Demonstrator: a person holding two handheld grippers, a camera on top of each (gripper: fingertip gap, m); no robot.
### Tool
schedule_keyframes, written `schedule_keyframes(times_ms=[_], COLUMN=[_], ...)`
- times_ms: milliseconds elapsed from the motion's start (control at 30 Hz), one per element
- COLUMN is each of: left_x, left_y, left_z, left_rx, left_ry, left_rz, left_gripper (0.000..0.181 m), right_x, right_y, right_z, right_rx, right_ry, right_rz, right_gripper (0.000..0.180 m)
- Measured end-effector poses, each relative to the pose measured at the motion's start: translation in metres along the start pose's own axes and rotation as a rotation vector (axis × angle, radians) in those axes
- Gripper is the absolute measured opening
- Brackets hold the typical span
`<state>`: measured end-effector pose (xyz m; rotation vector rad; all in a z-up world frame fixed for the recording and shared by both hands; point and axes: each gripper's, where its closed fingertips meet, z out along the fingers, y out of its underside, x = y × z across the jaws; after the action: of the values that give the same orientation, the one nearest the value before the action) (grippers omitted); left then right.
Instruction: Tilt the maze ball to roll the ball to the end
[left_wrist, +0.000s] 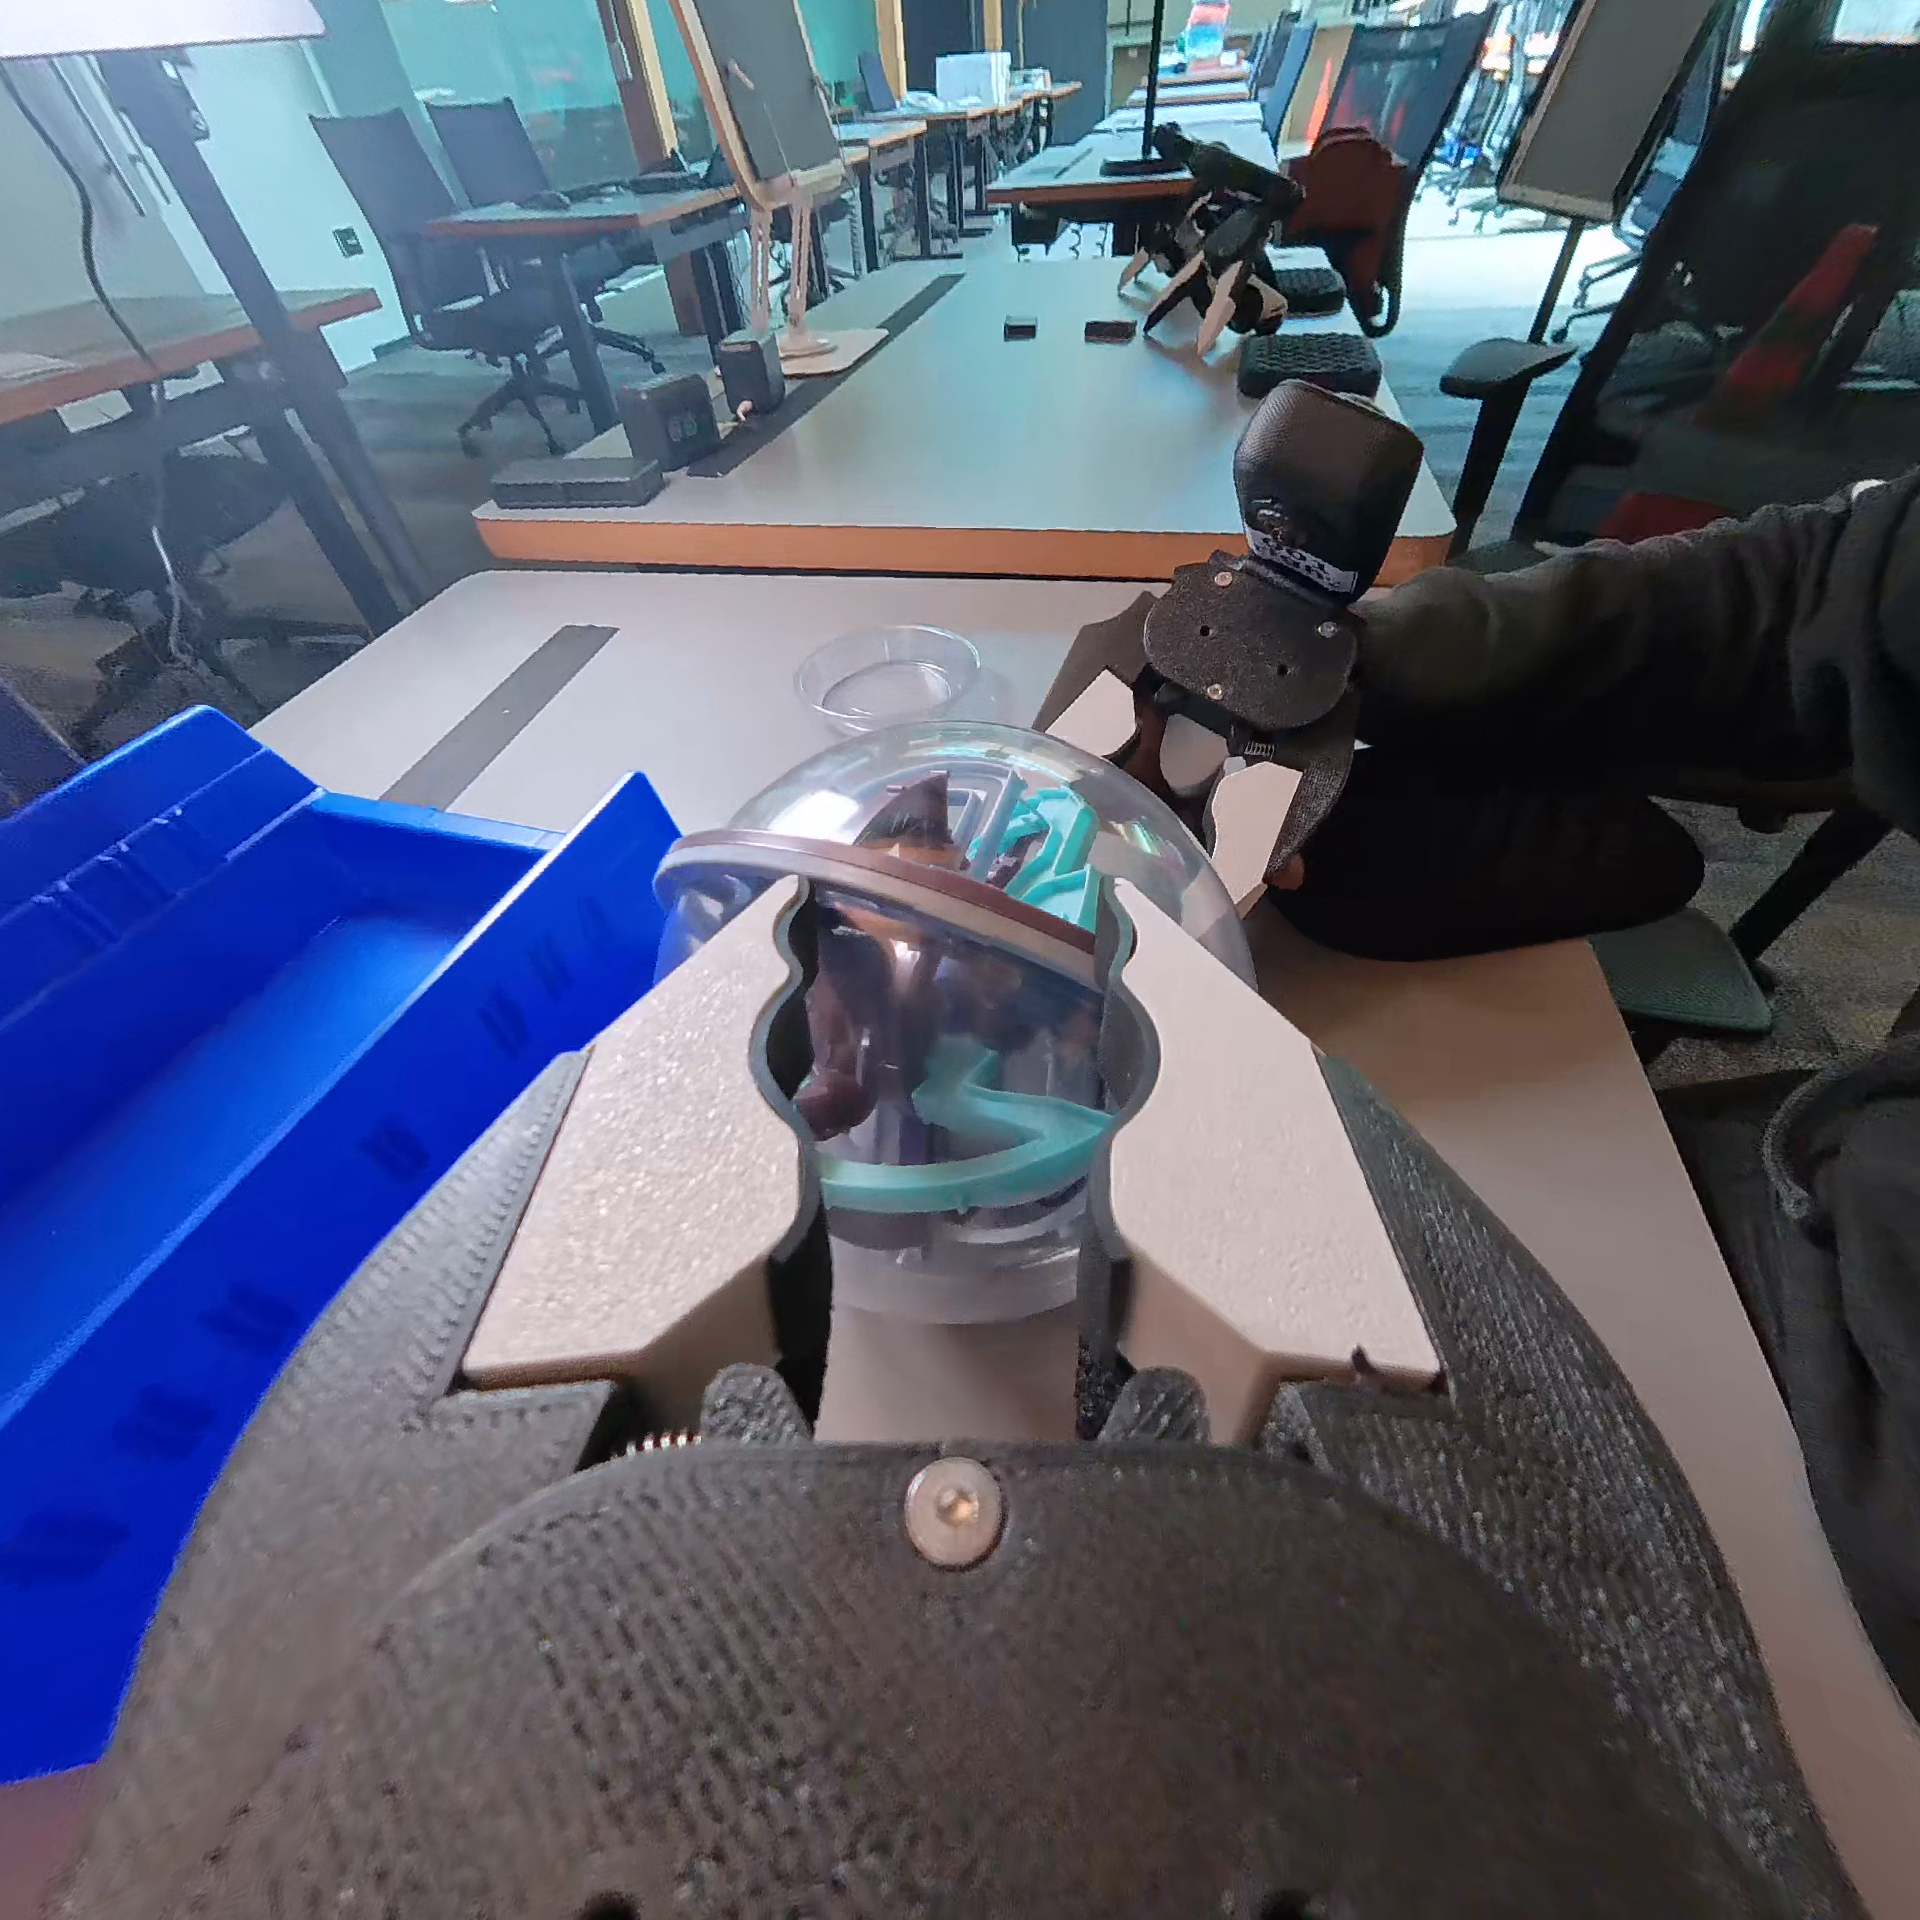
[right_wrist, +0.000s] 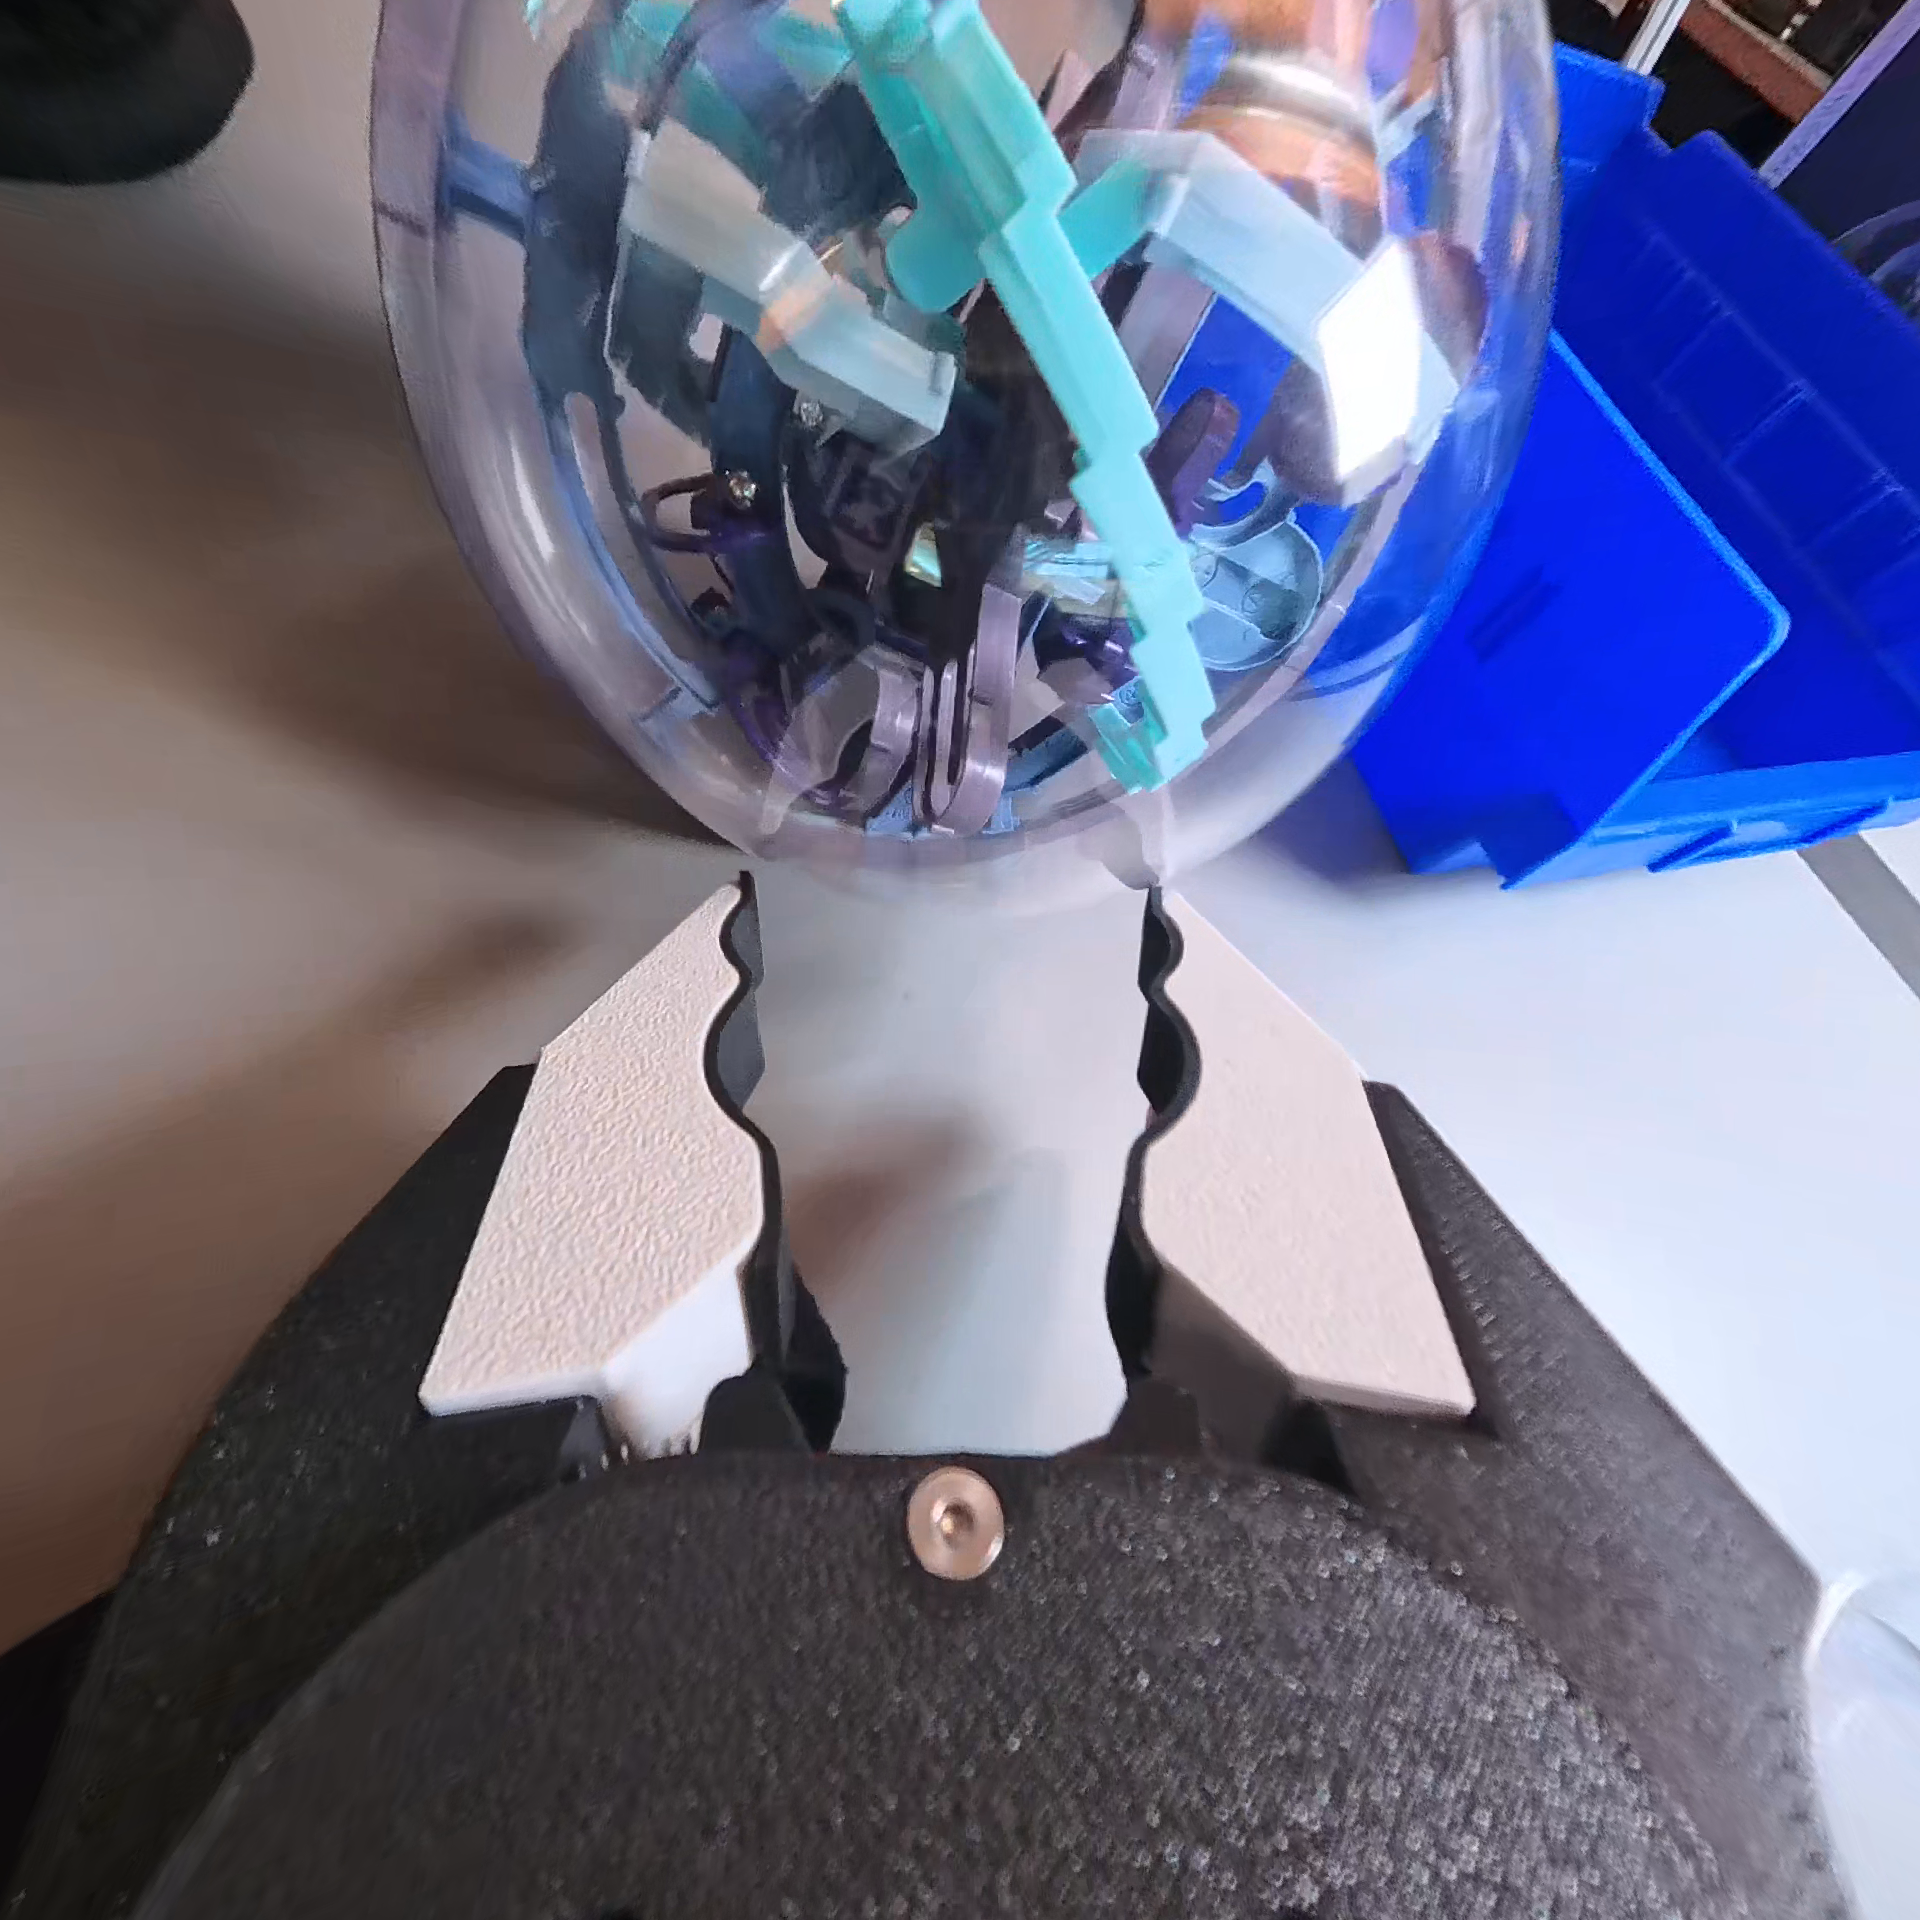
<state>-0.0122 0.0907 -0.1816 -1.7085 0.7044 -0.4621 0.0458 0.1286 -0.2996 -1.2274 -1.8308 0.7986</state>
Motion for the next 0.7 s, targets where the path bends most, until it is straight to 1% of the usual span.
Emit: schedule_keyframes(times_ms=[133,200,300,433,500,600,700], left_x=[-0.001,-0.001,0.001,0.007,0.011,0.013,0.014], left_y=[-0.002,0.0,-0.004,-0.016,-0.02,-0.025,-0.025], left_z=[0.008,0.014,0.024,0.037,0.043,0.051,0.059], left_rx=[-0.037,-0.072,-0.084,-0.077,-0.084,-0.105,-0.134], left_ry=[-0.003,-0.007,-0.01,0.003,0.005,-0.022,-0.027], left_rz=[0.036,0.058,0.096,0.146,0.2,0.288,0.332], left_gripper=[0.051,0.052,0.052,0.052,0.052,0.05,0.049], right_x=[0.001,0.003,0.006,0.006,0.006,0.007,0.008], right_y=[0.006,0.008,0.012,0.019,0.023,0.028,0.021], right_z=[-0.011,-0.017,-0.021,-0.016,-0.012,-0.009,-0.01], right_rx=[-0.035,-0.038,-0.032,-0.055,-0.082,-0.117,-0.072], right_ry=[-0.014,-0.019,-0.015,-0.009,-0.012,-0.004,-0.002], right_rz=[0.004,0.026,0.072,0.09,0.082,0.045,0.044], right_gripper=[0.078,0.086,0.089,0.082,0.076,0.075,0.065])
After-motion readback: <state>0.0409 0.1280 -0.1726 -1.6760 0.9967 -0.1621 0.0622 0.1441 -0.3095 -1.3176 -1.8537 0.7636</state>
